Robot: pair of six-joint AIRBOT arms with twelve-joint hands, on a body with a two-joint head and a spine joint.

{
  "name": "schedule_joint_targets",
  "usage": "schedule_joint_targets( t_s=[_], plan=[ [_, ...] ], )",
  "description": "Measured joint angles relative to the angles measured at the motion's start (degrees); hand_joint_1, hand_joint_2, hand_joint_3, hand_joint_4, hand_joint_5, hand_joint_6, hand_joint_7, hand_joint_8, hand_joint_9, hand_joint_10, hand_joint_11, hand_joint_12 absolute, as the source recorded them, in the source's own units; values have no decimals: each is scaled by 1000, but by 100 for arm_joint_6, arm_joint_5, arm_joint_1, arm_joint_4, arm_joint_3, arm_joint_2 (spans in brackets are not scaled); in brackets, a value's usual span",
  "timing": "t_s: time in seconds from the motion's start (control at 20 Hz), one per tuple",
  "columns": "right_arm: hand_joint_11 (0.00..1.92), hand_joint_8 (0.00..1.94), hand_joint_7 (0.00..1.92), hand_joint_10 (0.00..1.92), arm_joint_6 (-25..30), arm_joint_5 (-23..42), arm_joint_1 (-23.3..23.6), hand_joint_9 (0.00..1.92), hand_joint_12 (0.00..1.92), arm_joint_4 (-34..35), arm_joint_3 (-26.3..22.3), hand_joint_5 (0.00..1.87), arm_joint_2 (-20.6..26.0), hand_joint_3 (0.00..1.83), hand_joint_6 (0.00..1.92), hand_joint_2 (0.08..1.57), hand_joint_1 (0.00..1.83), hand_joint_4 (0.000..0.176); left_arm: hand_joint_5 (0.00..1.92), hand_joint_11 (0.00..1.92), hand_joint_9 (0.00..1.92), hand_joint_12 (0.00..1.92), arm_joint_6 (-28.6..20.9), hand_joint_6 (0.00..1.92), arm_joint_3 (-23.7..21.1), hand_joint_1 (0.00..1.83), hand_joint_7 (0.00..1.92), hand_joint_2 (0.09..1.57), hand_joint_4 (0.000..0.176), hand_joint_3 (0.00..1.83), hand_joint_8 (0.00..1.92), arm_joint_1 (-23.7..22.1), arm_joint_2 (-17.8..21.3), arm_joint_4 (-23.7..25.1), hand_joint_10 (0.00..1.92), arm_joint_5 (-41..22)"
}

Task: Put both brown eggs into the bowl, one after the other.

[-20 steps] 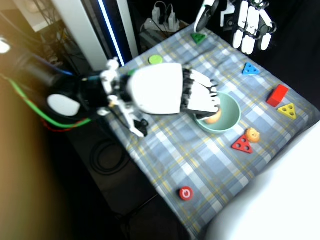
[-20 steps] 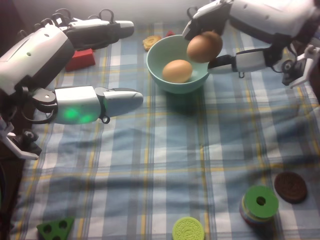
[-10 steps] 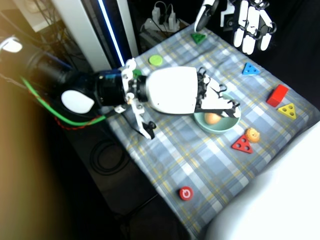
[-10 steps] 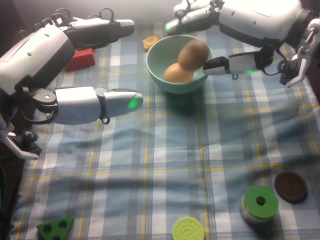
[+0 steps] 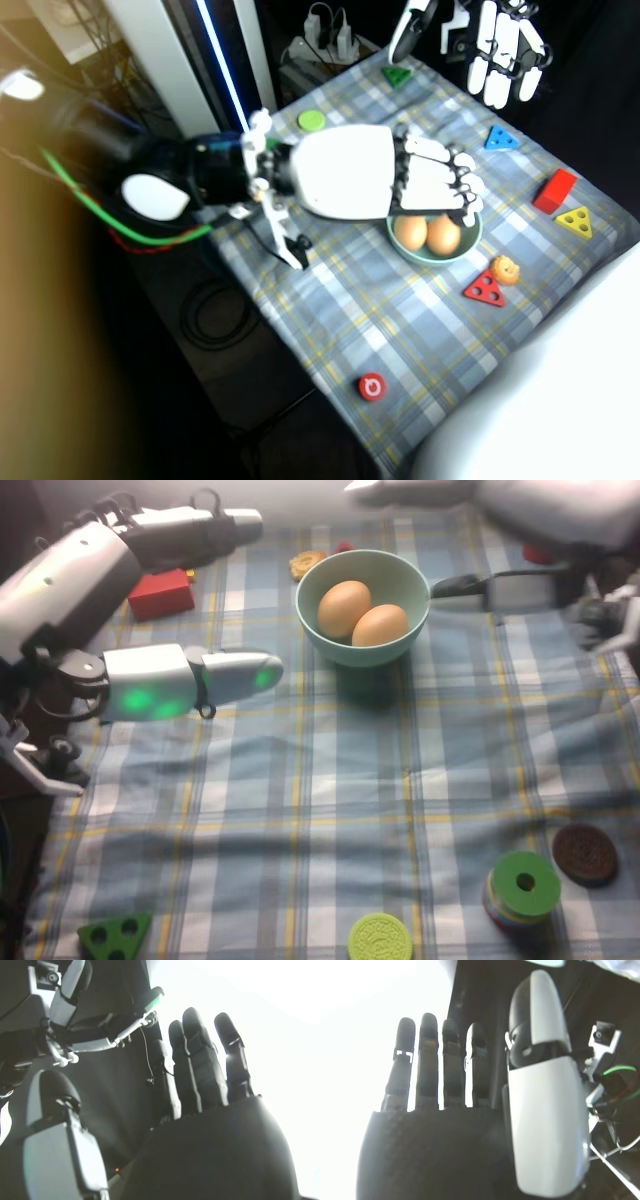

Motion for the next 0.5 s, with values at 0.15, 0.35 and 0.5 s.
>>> schedule_joint_targets(
  t_s=[0.15, 0.35, 0.5],
  plan=[
    [185, 0, 534, 0, -13, 898, -769, 524, 748, 754, -337, 467, 446, 10, 0, 1182, 729, 0, 441, 0, 465, 636, -765, 0, 2, 770, 487, 891, 87, 0, 1, 153, 146, 236, 1, -603],
    [268, 0, 524, 2, -17, 2815, -2061, 564, 528, 1722, -997, 379, 748, 1, 0, 1257, 514, 0, 244, 0, 232, 669, -4026, 4, 699, 770, 274, 948, 27, 18, 4, 570, 149, 927, 8, -1641],
    [128, 0, 394, 0, 63, 3659, -2656, 425, 632, 2087, -1222, 374, 737, 0, 2, 1129, 548, 136, 180, 0, 310, 726, -5453, 0, 1071, 642, 282, 900, 45, 0, 1, 887, -127, 597, 6, -2162]
  ],
)
